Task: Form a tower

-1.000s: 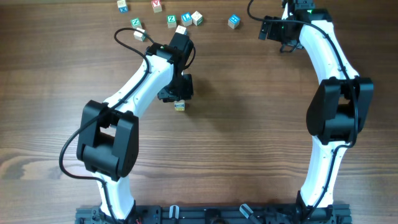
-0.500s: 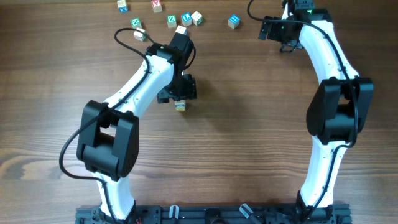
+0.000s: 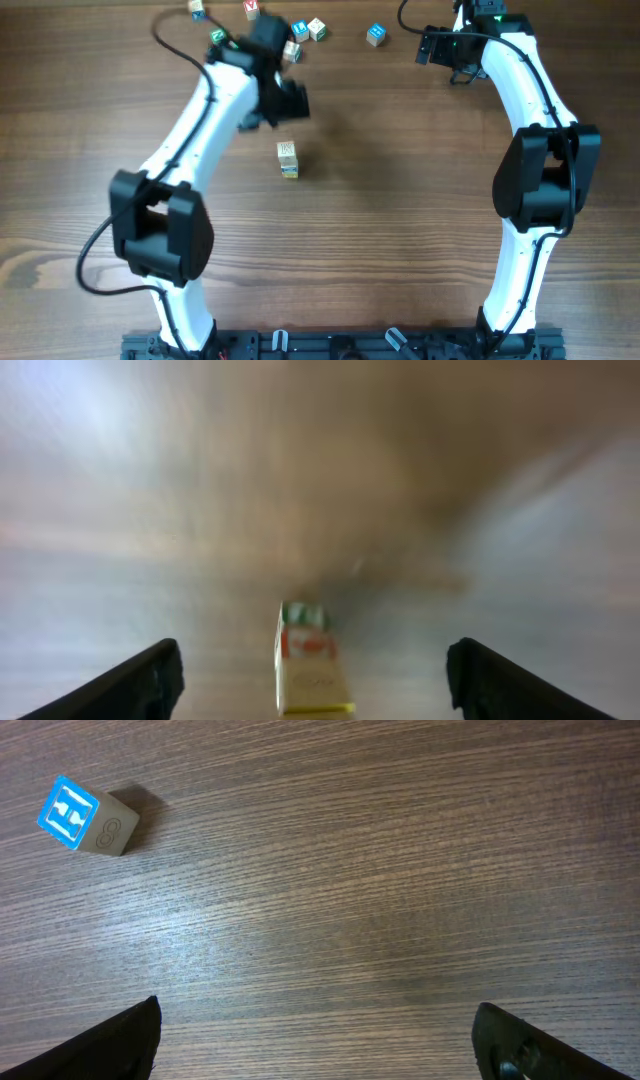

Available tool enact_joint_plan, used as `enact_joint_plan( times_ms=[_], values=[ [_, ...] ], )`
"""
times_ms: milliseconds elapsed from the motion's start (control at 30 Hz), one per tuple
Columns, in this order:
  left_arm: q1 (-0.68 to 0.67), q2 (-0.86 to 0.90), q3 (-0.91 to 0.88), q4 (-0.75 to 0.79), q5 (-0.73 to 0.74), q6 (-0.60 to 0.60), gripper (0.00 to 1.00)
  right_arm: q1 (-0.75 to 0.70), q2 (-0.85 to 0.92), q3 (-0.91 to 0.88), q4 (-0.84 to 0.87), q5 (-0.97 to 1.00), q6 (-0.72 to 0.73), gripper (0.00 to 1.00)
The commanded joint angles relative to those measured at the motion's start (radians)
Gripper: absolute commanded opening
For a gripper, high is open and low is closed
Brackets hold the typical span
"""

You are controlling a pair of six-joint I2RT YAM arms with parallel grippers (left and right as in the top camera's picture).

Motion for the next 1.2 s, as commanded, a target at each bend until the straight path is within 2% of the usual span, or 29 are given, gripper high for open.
enact_joint_plan(
  times_ms=[0,33,67,133,200,233,300,367,467,533,633,667,800,900,1000,1167],
  values=[
    [0.038,-0.025,0.100,0.037,-0.007,0.019,0.71,0.002,-0.023,0.006,0.003,-0.002,0.004,1.00],
    [0.046,-0.025,0.100,0.070,-0.008,0.018,0.63,0.002,-0.023,0.006,0.003,-0.002,0.004,1.00],
    [0.053,-0.016,0.096,0.108,-0.033,0.018,0.44,0.002,-0.023,0.006,0.003,-0.002,0.005,1.00],
    [0.055,-0.005,0.090,0.144,-0.083,0.018,0.22,0.002,-0.023,0.006,0.003,-0.002,0.004,1.00],
    [0.054,0.014,0.085,0.176,-0.122,0.019,0.09,0.002,-0.023,0.006,0.003,-0.002,0.004,1.00],
    [0.054,0.032,0.085,0.194,-0.135,0.022,0.07,0.002,-0.023,0.006,0.003,-0.002,0.004,1.00],
    [0.056,0.069,0.085,0.227,-0.142,0.035,0.08,0.002,-0.023,0.006,0.003,-0.002,0.004,1.00],
    [0.056,0.107,0.085,0.262,-0.142,0.068,0.22,0.002,-0.023,0.006,0.003,-0.002,0.004,1.00],
    [0.056,0.172,0.085,0.321,-0.143,0.071,0.29,0.002,-0.023,0.006,0.003,-0.002,0.004,1.00],
    [0.057,0.218,0.085,0.372,-0.154,0.071,0.40,0.002,-0.023,0.006,0.003,-0.002,0.004,1.00],
    [0.058,0.283,0.085,0.462,-0.153,0.092,0.70,0.002,-0.023,0.006,0.003,-0.002,0.004,1.00],
    [0.057,0.295,0.085,0.480,-0.153,0.119,0.77,0.002,-0.023,0.006,0.003,-0.002,0.004,1.00],
    [0.058,0.333,0.085,0.521,-0.153,0.234,0.86,0.002,-0.023,0.006,0.003,-0.002,0.004,1.00],
    [0.059,0.352,0.085,0.512,-0.153,0.240,0.83,0.002,-0.023,0.006,0.003,-0.002,0.004,1.00],
    [0.060,0.357,0.085,0.481,-0.153,0.239,0.60,0.002,-0.023,0.006,0.003,-0.002,0.004,1.00],
    [0.063,0.357,0.085,0.411,-0.156,0.229,0.56,0.002,-0.023,0.006,0.003,-0.002,0.004,1.00]
  ],
)
